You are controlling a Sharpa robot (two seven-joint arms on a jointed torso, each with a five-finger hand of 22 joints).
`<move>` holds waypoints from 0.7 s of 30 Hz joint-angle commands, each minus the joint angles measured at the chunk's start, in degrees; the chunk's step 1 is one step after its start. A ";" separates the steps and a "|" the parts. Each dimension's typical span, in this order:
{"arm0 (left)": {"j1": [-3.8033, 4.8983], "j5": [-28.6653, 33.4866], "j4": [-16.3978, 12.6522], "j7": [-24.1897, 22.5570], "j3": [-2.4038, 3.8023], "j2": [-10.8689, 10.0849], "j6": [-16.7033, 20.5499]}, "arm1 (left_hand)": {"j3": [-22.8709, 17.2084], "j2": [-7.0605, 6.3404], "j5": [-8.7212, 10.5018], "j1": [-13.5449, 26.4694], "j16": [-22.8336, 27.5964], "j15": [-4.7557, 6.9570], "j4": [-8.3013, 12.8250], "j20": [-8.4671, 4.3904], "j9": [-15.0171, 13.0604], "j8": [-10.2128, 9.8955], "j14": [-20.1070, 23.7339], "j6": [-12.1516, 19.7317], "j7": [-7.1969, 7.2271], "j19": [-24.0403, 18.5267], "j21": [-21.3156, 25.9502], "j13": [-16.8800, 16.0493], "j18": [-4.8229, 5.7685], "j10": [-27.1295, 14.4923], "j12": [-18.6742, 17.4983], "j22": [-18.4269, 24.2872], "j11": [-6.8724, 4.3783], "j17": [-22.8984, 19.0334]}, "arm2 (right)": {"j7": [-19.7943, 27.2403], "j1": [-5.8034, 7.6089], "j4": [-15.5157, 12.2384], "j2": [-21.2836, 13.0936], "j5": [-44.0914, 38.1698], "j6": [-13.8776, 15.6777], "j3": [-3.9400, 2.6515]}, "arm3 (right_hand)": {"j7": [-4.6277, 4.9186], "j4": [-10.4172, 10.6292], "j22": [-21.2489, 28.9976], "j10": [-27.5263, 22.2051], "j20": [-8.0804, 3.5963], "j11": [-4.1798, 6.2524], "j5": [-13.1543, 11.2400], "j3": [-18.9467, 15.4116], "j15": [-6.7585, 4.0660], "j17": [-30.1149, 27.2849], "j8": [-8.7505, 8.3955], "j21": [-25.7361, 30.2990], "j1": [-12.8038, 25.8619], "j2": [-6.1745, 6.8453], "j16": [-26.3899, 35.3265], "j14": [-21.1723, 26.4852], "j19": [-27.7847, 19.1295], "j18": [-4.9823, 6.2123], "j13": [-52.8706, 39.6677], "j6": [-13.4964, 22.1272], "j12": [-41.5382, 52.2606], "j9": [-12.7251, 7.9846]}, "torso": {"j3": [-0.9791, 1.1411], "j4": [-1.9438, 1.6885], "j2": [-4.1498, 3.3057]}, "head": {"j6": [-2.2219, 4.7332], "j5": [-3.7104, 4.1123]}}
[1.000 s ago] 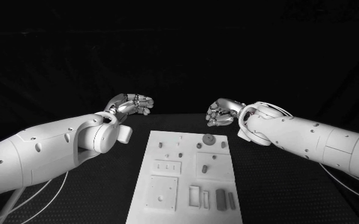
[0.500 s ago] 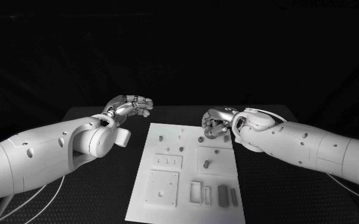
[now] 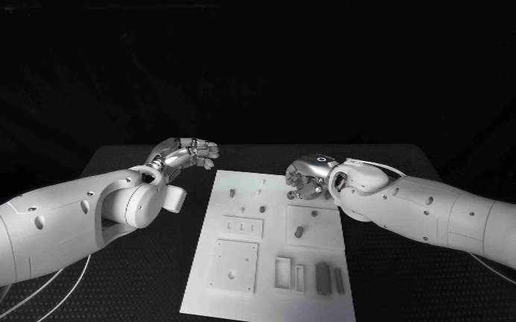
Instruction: Assemble the parts on the task board
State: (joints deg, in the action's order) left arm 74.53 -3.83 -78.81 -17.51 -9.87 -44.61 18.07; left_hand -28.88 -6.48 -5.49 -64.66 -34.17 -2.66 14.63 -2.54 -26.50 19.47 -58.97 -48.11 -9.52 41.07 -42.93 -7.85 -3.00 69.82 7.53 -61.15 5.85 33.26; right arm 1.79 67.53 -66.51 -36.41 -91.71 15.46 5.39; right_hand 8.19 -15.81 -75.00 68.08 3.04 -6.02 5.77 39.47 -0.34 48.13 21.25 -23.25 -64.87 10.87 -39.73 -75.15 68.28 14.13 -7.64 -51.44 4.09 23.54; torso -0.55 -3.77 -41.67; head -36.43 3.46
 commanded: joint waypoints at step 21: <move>0.01 0.21 -0.14 -0.23 0.05 -0.02 -1.58 | -0.31 -0.06 0.73 1.38 0.11 -0.21 -0.07 -0.28 0.09 -0.39 0.12 0.03 -0.44 -0.20 -0.17 0.06 0.29 -0.23 -0.67 -0.13 0.42 0.16 | -2.27 -0.54 1.15 0.94 -7.12 1.26 1.01 | 0.00 1.55 -1.49 -0.39 -2.19 -0.13 -2.66 2.10 0.03 4.75 -1.13 -9.16 -0.62 2.67 -9.73 -0.35 1.79 0.87 1.41 -0.39 -0.14 -0.18 | -0.08 -0.75 -2.81 | 1.00 0.55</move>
State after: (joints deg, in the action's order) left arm 74.51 -3.74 -78.89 -17.40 -9.87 -44.71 17.51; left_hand -28.88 -6.56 -5.04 -63.69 -34.17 -2.66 14.63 -2.54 -26.50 19.47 -58.97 -48.11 -9.52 41.07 -42.93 -7.85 -2.77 69.62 7.04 -61.19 6.05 33.37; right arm -0.10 67.22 -65.51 -35.53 -97.42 17.13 6.22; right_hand 8.20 -14.32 -75.04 67.55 1.29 -6.14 3.33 41.30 -0.19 52.83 20.41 -32.16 -65.39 13.21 -49.27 -75.86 70.01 13.26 -6.37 -51.42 4.16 23.34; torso -0.64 -4.44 -44.09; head -35.46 4.00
